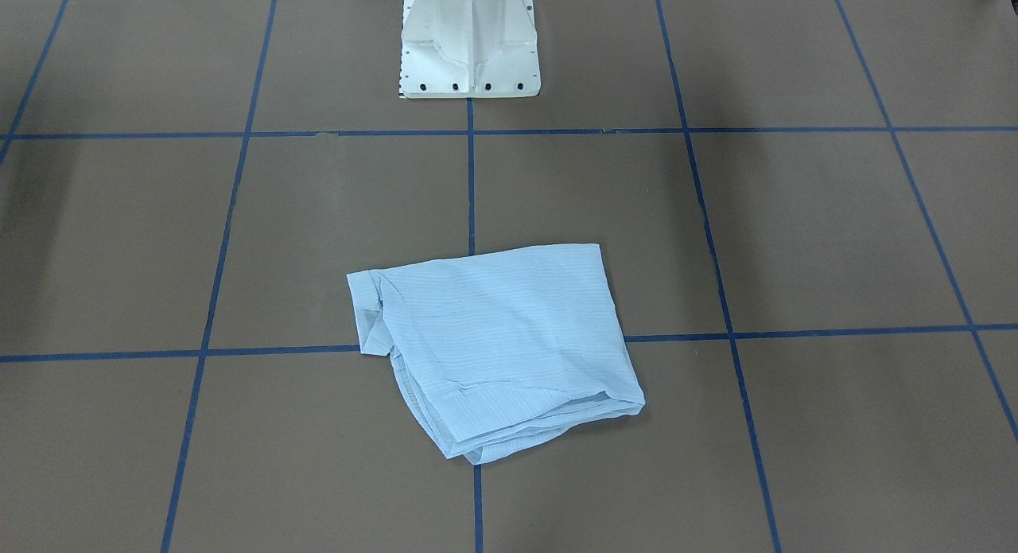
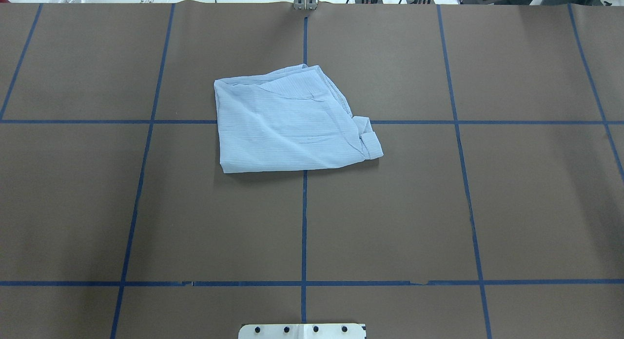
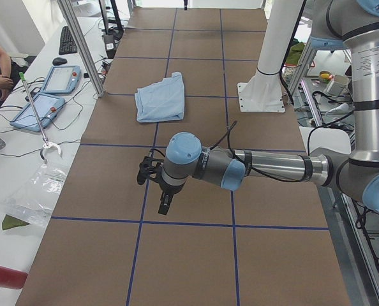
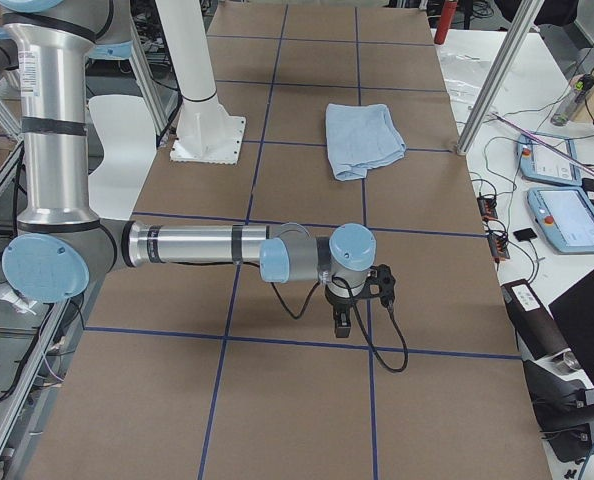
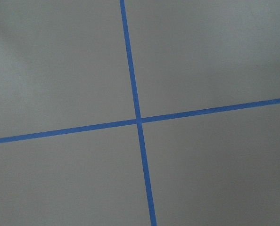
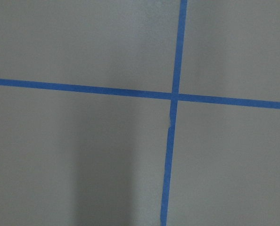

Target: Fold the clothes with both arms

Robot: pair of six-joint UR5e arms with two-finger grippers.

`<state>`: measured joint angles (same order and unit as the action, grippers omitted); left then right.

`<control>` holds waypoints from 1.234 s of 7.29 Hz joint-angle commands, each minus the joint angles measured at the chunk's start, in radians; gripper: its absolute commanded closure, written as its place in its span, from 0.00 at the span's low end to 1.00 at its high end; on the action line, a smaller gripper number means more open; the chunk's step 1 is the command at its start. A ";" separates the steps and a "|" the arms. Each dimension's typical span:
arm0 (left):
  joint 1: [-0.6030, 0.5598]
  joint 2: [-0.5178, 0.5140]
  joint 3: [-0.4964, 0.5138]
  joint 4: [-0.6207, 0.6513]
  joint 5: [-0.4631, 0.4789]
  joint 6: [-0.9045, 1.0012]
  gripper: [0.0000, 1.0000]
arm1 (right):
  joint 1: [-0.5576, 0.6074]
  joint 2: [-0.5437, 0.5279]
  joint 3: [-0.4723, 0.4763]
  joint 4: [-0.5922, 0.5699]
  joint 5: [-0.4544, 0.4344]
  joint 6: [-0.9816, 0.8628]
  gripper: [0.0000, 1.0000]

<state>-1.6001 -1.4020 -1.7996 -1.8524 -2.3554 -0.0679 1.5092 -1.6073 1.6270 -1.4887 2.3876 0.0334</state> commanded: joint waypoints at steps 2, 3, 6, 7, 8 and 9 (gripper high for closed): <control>0.002 0.000 0.003 -0.018 -0.033 -0.003 0.00 | -0.003 0.018 -0.003 0.015 -0.069 0.000 0.00; 0.002 0.000 0.002 -0.018 -0.033 -0.003 0.00 | -0.012 0.018 0.005 0.015 -0.123 0.002 0.00; 0.003 -0.002 0.000 -0.019 -0.027 -0.006 0.00 | -0.014 0.018 0.008 0.015 -0.123 0.002 0.00; 0.003 -0.008 -0.001 -0.019 -0.025 -0.006 0.00 | -0.014 0.018 0.010 0.013 -0.122 0.003 0.00; 0.003 -0.008 0.000 -0.019 -0.025 -0.006 0.00 | -0.014 0.018 0.008 0.013 -0.120 0.005 0.00; 0.003 -0.008 0.000 -0.019 -0.025 -0.006 0.00 | -0.014 0.018 0.010 0.011 -0.119 0.005 0.00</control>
<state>-1.5969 -1.4088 -1.7998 -1.8714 -2.3812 -0.0736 1.4957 -1.5892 1.6358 -1.4759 2.2669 0.0376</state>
